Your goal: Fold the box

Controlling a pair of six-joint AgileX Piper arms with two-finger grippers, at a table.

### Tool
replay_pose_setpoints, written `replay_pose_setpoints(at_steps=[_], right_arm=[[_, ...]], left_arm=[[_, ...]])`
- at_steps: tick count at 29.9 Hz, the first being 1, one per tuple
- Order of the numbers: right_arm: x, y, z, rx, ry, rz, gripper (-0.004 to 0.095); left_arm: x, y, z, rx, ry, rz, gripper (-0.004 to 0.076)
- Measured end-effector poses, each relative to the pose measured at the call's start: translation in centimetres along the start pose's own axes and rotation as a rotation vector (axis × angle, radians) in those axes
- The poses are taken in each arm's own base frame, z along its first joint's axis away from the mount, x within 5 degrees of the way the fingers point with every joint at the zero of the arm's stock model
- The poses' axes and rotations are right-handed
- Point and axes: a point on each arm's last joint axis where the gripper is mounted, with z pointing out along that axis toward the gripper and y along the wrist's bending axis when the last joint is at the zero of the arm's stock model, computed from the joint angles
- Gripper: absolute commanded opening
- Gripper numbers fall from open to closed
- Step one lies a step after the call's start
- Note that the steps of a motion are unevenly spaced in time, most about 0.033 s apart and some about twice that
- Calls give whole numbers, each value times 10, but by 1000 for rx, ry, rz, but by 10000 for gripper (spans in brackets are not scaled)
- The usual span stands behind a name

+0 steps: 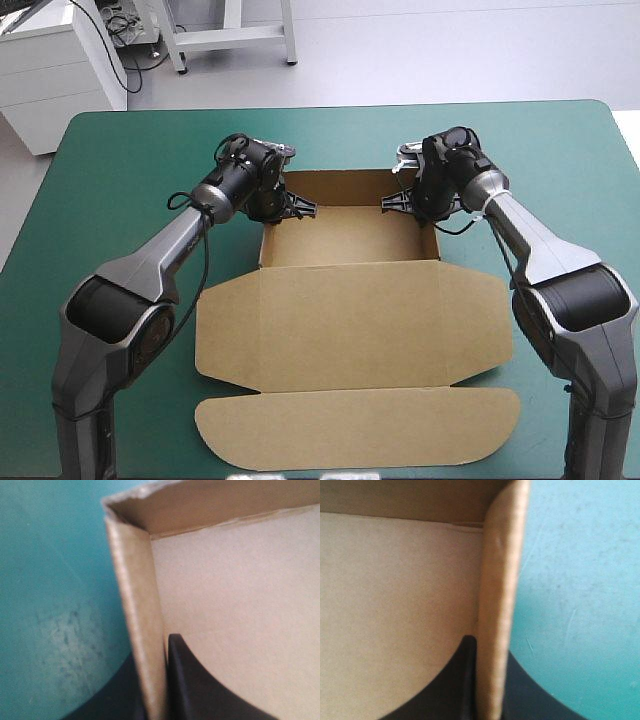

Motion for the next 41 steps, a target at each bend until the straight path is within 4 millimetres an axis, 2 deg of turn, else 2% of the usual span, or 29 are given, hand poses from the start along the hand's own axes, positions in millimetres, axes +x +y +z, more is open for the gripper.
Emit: replay_pose_setpoints(at_steps=[5,8,10,15,17,22,30,41], right_arm=[[-1,-4,2,-4,7,-4,-14],[-1,-4,1,-1,9,-4,32],[-2,-4,0,1,18,-18,130],[-7,-3,-2,8,47,-99,451],[-11,-2,-4,8,41,-112,505],[-22,0,-21,-9,-25,-113,513],[-22,0,-25,-4,-32,-111,514],[-23,-5,-38,21,-64,-72,514]], left_arm=[[-2,0,8,-6,12,-5,-6],[-2,0,8,-8,16,-5,24],[-2,0,8,-8,17,-1,91],[-3,-1,12,-12,31,37,279],[-4,-4,11,-6,27,56,321],[-6,-7,9,4,22,76,332],[-4,-12,5,14,80,67,332],[-13,-17,-5,4,26,-42,332]])
